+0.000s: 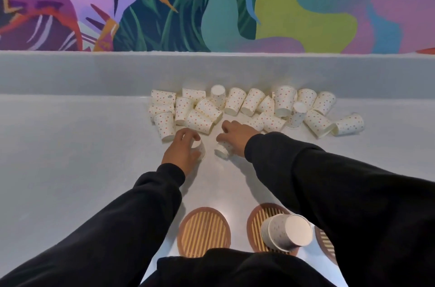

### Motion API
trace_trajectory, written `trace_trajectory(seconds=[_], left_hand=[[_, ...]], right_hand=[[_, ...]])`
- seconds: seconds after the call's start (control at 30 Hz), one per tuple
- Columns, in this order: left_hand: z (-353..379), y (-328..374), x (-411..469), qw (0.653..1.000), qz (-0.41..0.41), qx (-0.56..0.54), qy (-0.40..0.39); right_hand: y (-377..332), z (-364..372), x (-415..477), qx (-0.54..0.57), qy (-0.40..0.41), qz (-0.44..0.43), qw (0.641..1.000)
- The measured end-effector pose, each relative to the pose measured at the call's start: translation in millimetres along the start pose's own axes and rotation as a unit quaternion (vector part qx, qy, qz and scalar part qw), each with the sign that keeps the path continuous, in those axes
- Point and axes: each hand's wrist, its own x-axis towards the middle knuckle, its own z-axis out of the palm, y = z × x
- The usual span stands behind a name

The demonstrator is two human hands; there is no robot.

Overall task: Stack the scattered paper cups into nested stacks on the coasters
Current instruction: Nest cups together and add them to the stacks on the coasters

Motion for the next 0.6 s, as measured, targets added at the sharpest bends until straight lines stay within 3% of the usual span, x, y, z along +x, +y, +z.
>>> trace_trajectory(seconds=[0.13, 0.23, 0.37, 0.6], left_hand=[[-5, -2, 1, 0.997, -0.041, -0.069, 0.008], [-19, 7, 3, 0.983, -0.060, -0.152, 0.085], [-40, 30, 6, 0.939, -0.078, -0.286, 0.175], [-11, 42, -3, 0.969, -0.008, -0.239, 0.059]], right_hand=[[3, 5, -2, 0.150, 0.041, 0.062, 0.986], [3, 8, -3, 0.249, 0.055, 0.088, 0.963], [3, 17, -7, 0.350, 0.028, 0.133, 0.927], [-1, 34, -7, 0.385, 0.013, 0.153, 0.910]])
